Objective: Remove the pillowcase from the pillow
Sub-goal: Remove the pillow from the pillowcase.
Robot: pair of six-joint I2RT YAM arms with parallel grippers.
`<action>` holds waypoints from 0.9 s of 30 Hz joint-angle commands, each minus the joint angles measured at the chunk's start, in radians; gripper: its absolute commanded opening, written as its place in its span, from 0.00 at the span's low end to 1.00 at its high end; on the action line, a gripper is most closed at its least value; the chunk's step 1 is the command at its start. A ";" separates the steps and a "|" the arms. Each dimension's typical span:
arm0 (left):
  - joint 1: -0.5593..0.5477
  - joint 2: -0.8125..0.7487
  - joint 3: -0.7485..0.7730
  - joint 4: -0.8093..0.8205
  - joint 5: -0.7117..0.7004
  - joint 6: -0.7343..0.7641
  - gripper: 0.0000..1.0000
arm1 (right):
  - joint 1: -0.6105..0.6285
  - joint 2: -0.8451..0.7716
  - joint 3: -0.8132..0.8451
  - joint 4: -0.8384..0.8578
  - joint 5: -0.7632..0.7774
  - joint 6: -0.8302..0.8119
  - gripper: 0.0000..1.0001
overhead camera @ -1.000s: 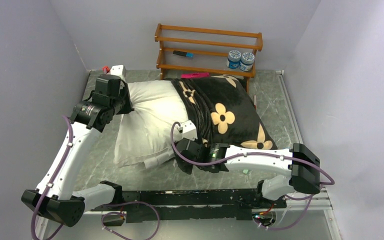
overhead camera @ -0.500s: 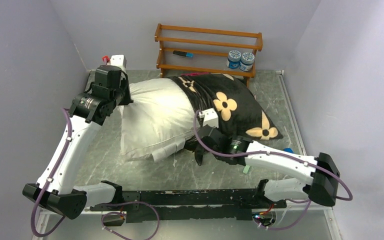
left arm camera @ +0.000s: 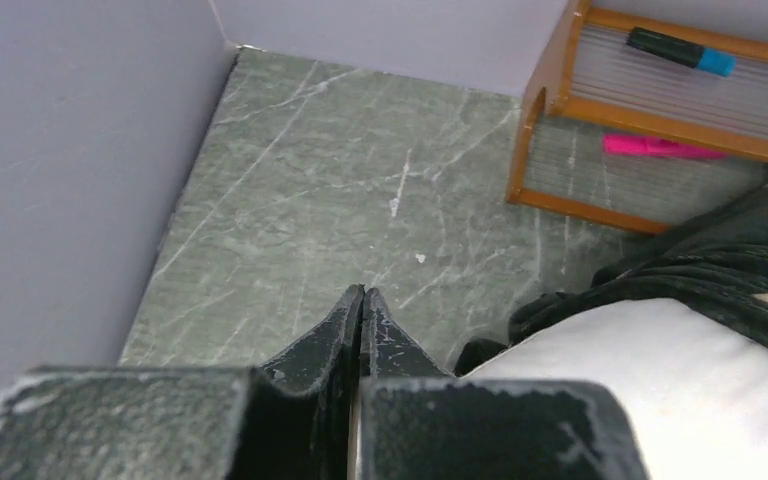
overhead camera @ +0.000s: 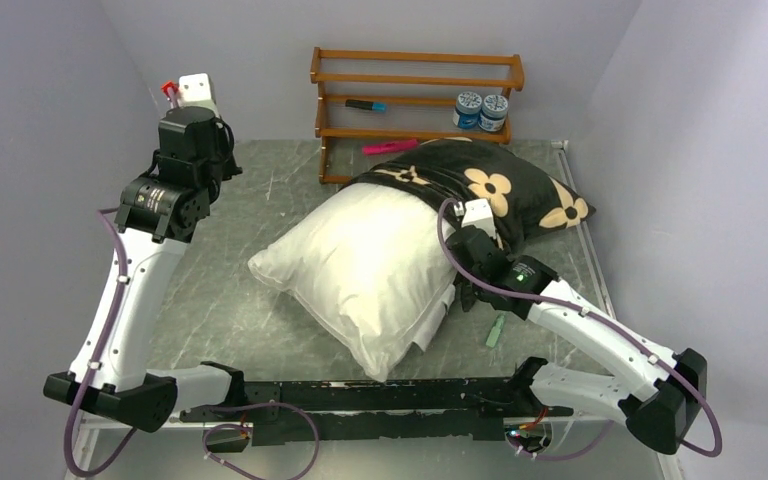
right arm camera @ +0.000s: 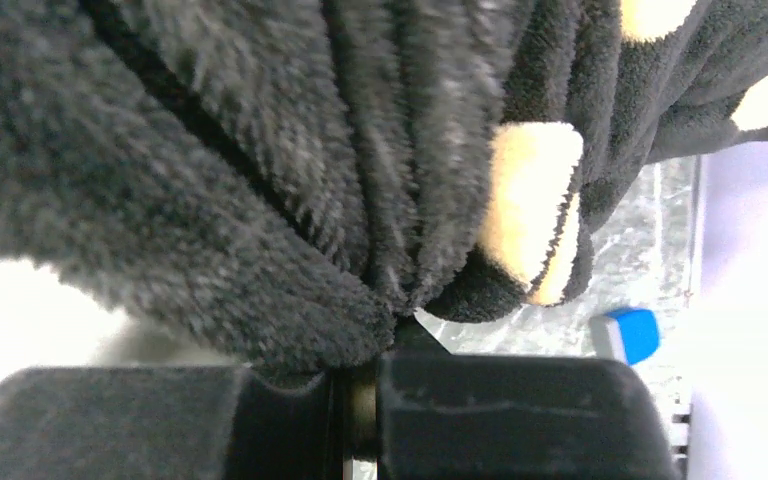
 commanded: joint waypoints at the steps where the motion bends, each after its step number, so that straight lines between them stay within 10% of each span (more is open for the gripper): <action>1: 0.008 -0.014 -0.024 0.073 0.171 0.026 0.05 | -0.027 -0.033 0.084 0.123 0.011 -0.135 0.00; 8: -0.067 -0.037 -0.151 0.146 0.539 -0.005 0.48 | -0.018 -0.005 0.069 0.253 -0.205 -0.178 0.00; 19: -0.589 -0.044 -0.177 0.176 0.285 0.069 0.80 | 0.021 0.026 0.162 0.367 -0.371 -0.234 0.00; 27: -0.701 -0.125 -0.246 0.285 0.223 0.238 0.97 | 0.029 0.123 0.331 0.433 -0.507 -0.179 0.00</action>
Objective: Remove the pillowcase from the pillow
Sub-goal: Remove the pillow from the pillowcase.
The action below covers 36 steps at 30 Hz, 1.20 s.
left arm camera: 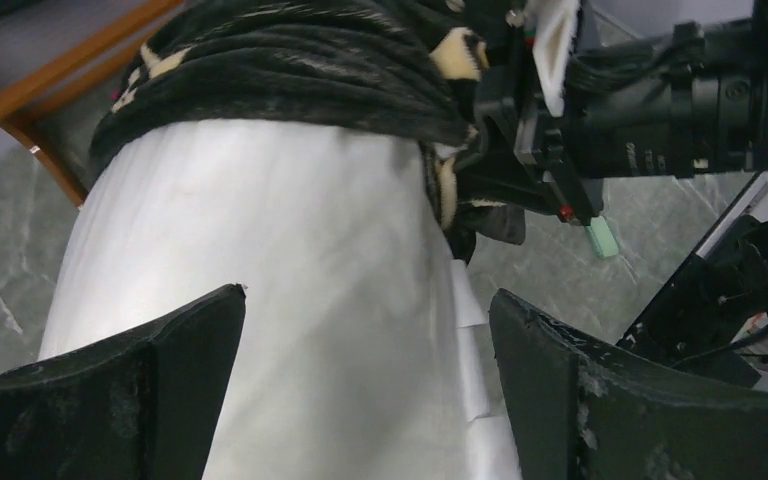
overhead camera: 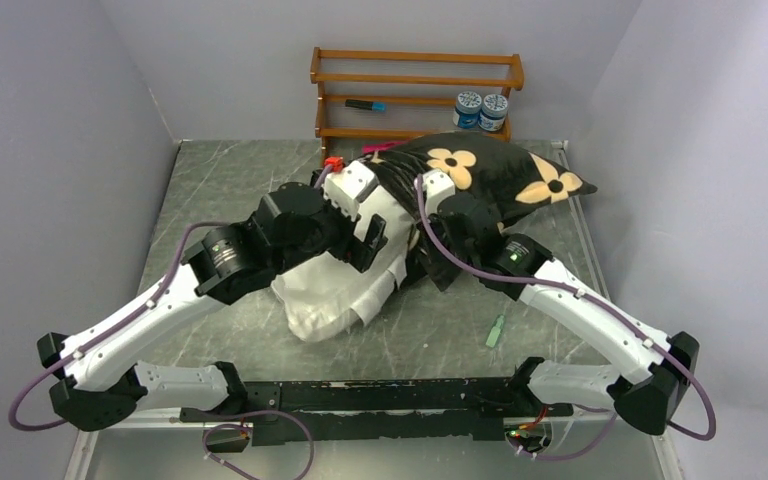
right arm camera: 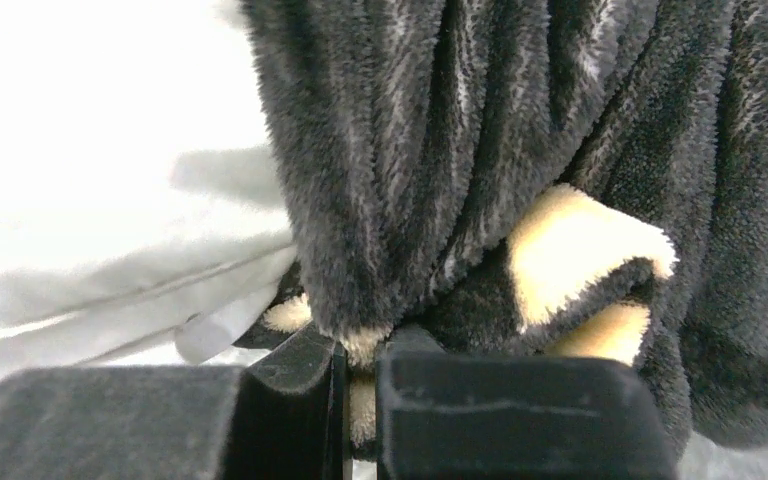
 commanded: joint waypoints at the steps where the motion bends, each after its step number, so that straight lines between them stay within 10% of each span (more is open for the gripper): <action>1: -0.011 -0.084 -0.052 0.116 -0.060 0.152 0.97 | 0.010 0.042 0.156 0.270 -0.115 0.042 0.00; 25: -0.043 -0.048 -0.207 0.088 -0.054 0.474 0.97 | 0.032 0.158 0.299 0.260 -0.160 0.079 0.00; 36: -0.005 0.055 -0.332 0.166 -0.305 0.457 0.96 | 0.032 0.148 0.290 0.247 -0.150 0.090 0.00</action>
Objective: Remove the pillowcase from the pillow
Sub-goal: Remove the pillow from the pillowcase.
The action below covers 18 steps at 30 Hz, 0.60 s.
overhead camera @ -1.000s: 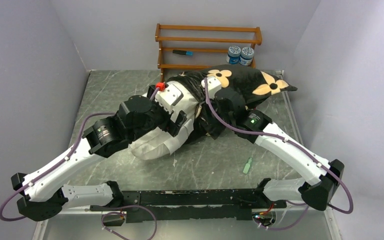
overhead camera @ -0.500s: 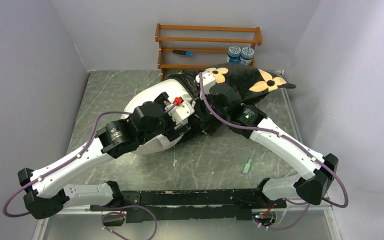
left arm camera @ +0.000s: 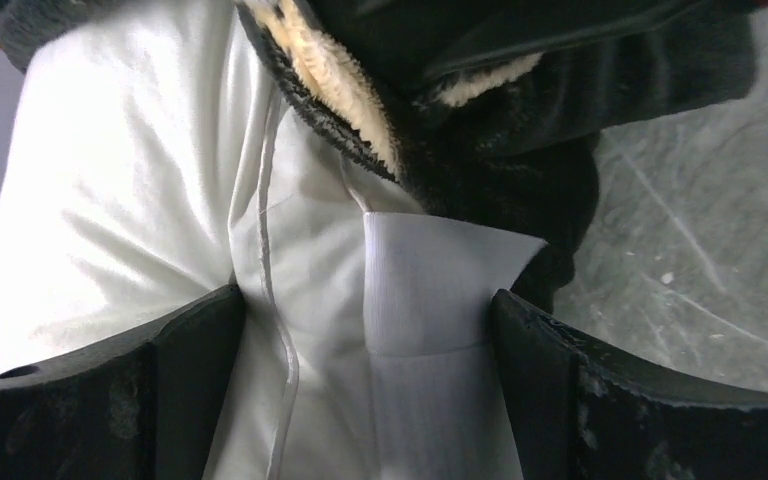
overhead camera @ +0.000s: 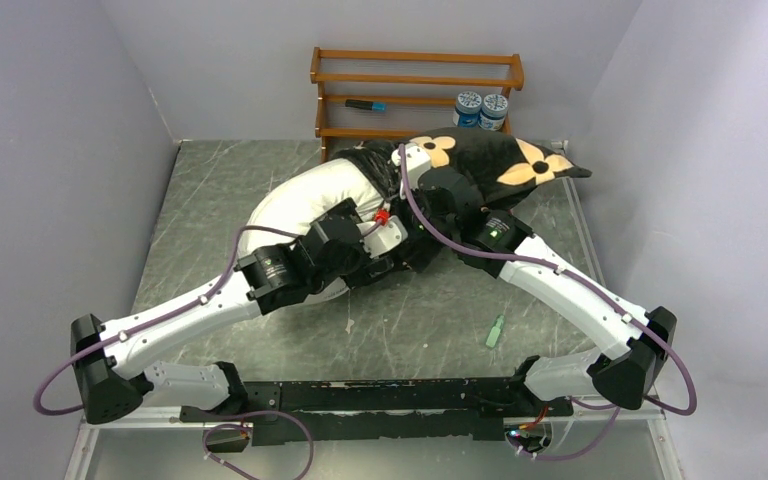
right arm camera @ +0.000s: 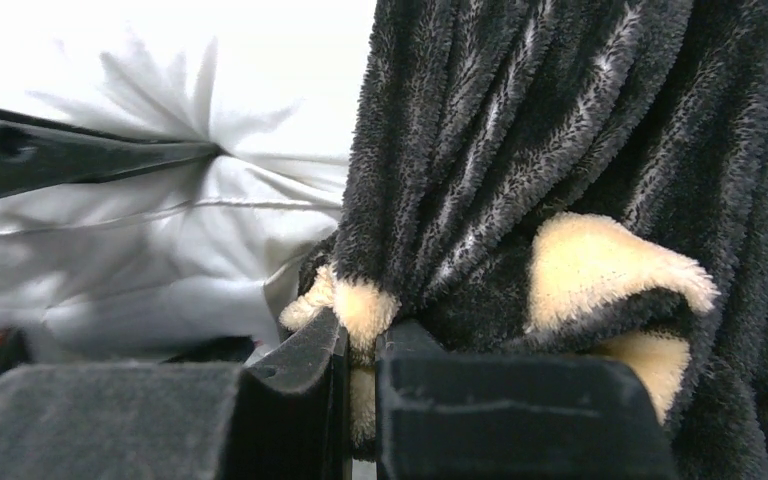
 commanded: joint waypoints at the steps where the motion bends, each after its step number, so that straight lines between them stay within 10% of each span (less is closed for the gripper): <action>1: 0.053 0.034 -0.066 0.045 -0.100 -0.011 0.94 | 0.007 -0.042 0.050 0.165 0.012 0.025 0.00; 7: 0.159 0.015 -0.097 0.051 -0.130 -0.040 0.60 | 0.008 -0.089 0.032 0.116 0.088 -0.003 0.00; 12: 0.207 -0.060 -0.111 0.060 -0.182 -0.034 0.07 | 0.008 -0.129 0.025 0.074 0.176 -0.039 0.00; 18: 0.243 -0.146 -0.077 0.032 -0.268 0.020 0.05 | 0.006 -0.144 0.053 0.009 0.343 -0.105 0.00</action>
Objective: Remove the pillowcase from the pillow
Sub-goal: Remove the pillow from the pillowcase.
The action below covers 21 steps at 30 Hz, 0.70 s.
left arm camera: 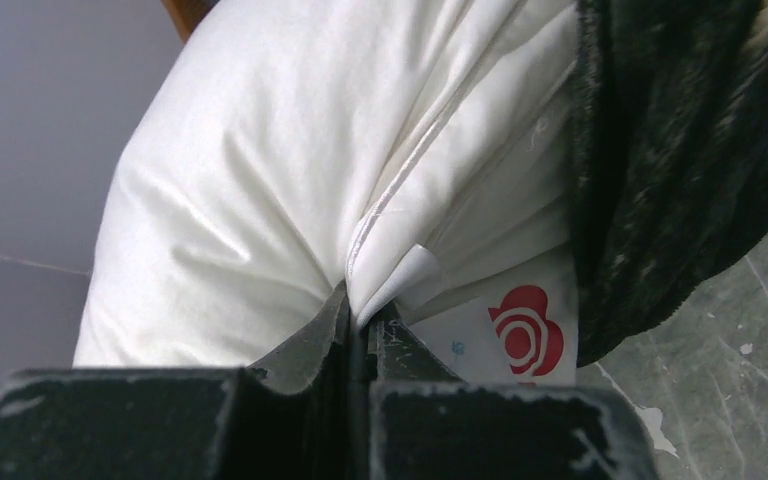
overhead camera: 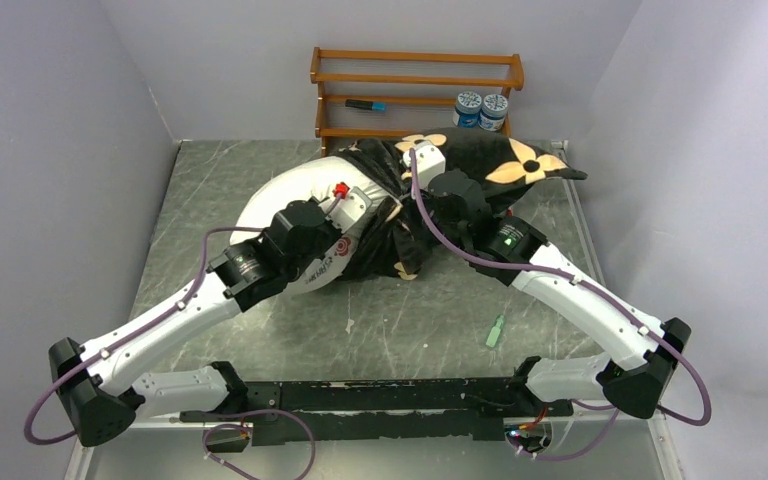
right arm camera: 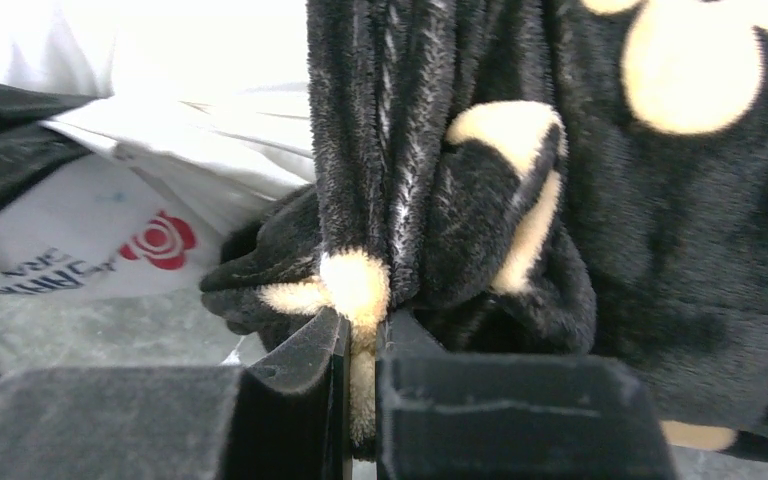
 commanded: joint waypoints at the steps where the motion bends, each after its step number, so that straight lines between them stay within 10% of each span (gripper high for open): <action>1: 0.084 -0.070 0.025 -0.095 -0.249 0.073 0.05 | -0.010 -0.081 0.066 0.029 0.218 -0.070 0.00; 21: 0.296 -0.134 0.189 -0.122 -0.321 0.181 0.05 | -0.031 -0.206 0.205 -0.024 0.606 -0.256 0.00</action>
